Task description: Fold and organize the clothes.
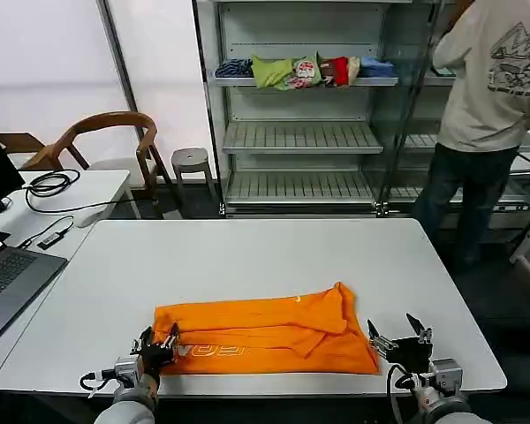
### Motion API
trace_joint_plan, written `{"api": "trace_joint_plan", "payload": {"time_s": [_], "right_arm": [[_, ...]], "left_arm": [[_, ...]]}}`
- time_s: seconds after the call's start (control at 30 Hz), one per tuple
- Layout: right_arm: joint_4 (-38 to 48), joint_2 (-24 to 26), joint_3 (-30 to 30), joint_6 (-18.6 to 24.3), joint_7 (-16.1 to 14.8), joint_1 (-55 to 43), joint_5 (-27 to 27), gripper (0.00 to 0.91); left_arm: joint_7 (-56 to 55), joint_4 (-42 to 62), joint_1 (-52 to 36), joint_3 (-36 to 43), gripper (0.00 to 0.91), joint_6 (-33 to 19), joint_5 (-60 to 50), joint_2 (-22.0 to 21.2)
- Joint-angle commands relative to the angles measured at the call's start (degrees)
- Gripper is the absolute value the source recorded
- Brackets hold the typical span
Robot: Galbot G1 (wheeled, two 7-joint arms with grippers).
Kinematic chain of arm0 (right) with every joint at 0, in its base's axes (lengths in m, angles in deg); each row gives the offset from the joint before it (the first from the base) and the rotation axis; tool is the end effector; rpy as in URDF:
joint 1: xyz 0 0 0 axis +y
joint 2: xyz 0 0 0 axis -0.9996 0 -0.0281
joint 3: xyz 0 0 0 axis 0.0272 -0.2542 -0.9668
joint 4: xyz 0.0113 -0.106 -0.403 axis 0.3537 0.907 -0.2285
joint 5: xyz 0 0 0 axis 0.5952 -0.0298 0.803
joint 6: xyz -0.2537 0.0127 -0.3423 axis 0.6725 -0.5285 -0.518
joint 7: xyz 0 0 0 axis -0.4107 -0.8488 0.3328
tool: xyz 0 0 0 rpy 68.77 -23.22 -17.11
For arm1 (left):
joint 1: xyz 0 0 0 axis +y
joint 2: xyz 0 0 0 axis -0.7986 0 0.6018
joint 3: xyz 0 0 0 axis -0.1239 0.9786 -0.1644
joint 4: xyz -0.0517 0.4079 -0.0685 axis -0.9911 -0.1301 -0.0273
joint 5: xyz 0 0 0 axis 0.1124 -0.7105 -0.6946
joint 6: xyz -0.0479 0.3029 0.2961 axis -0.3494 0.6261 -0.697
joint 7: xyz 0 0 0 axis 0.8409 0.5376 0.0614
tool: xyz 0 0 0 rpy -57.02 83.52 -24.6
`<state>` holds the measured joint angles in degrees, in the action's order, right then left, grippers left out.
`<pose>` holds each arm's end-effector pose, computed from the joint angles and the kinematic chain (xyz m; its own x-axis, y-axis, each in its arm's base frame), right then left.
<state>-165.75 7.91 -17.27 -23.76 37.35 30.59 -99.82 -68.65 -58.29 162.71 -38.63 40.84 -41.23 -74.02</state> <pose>0.2318 -0.0846 -0.3048 -0.9288 -0.0387 0.3685 -0.0855 0.9901 -0.1114 0.2740 0.0471 -0.3826 -0.8700 -0.1313 0.4752 -0.1225 0.9912 0.0496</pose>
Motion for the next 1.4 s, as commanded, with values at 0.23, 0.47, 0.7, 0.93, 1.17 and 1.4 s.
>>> {"api": "trace_joint_plan", "payload": {"time_s": [0.23,0.47,0.7,0.93,1.17,1.4], "right_arm": [[0.3,-0.4,-0.5,-0.1,0.0,0.1,0.7,0.907],[0.2,-0.5,-1.0,-0.2,0.0,0.0,1.3,0.907],[0.1,-0.6,-1.4,-0.3,0.1,-0.4,1.7,0.907],[0.5,-0.6,-2.1,-0.1,0.0,-0.2,2.1,0.907],[0.6,-0.7,-2.9,-0.1,0.0,-1.1,2.2,0.907],[0.4,-0.6,-2.7,-0.1,-0.2,-1.0,2.2,0.907]], "left_arm": [[1.5,0.3,0.7,0.1,0.020,-0.1,-0.5,0.1],[3.7,-0.2,0.0,-0.6,0.020,-0.6,-2.2,0.4],[8.1,-1.3,-1.0,-7.0,0.020,0.3,-3.6,3.7],[12.7,0.6,1.5,-18.1,0.020,3.7,-3.4,8.0],[13.2,3.6,2.1,-27.3,0.020,4.5,-4.2,11.8],[13.7,-5.2,2.7,-31.0,0.010,7.0,-4.0,12.7]]}}
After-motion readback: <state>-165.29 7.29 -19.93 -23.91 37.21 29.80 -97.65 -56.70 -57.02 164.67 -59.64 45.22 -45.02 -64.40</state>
